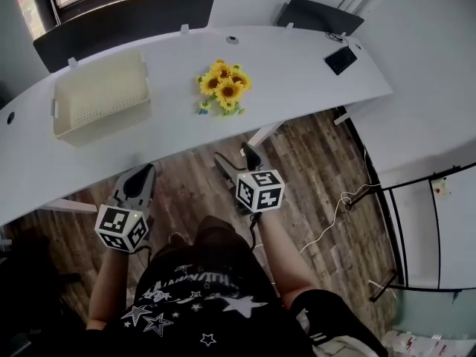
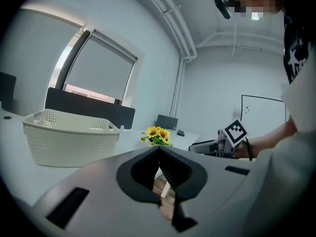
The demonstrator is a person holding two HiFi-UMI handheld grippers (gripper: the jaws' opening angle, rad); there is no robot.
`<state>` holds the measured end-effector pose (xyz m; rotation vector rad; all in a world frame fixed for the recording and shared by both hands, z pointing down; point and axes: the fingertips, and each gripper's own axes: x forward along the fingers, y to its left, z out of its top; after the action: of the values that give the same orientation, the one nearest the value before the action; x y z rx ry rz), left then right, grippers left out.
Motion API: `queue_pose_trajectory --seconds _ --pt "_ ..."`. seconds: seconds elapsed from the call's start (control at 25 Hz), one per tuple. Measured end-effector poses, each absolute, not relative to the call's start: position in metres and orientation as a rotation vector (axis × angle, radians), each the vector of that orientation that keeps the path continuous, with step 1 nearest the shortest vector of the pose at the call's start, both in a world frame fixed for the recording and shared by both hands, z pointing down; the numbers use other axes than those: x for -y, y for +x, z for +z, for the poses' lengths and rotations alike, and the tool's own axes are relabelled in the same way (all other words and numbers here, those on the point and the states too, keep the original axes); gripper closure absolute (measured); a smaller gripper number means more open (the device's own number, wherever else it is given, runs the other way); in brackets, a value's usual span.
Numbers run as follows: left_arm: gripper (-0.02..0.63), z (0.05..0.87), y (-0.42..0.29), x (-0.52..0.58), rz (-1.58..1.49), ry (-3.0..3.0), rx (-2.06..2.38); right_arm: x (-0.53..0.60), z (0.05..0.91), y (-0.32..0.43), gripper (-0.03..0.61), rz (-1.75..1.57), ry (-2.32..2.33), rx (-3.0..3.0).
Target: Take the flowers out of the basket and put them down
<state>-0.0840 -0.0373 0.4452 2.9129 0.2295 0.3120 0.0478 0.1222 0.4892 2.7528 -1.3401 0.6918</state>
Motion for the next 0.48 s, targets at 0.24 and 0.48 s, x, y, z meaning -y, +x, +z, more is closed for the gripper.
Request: queue_pose_trajectory --seconds 0.24,0.48 --pt "0.604 0.439 -0.081 0.027 0.304 2.915 -0.196 -0.142 0.479 0.062 0.465 0.649 2.834 1.221" --pt "0.604 0.437 -0.077 -0.009 0.303 2.896 -0.177 -0.163 0.486 0.062 0.575 0.727 2.806 1.218"
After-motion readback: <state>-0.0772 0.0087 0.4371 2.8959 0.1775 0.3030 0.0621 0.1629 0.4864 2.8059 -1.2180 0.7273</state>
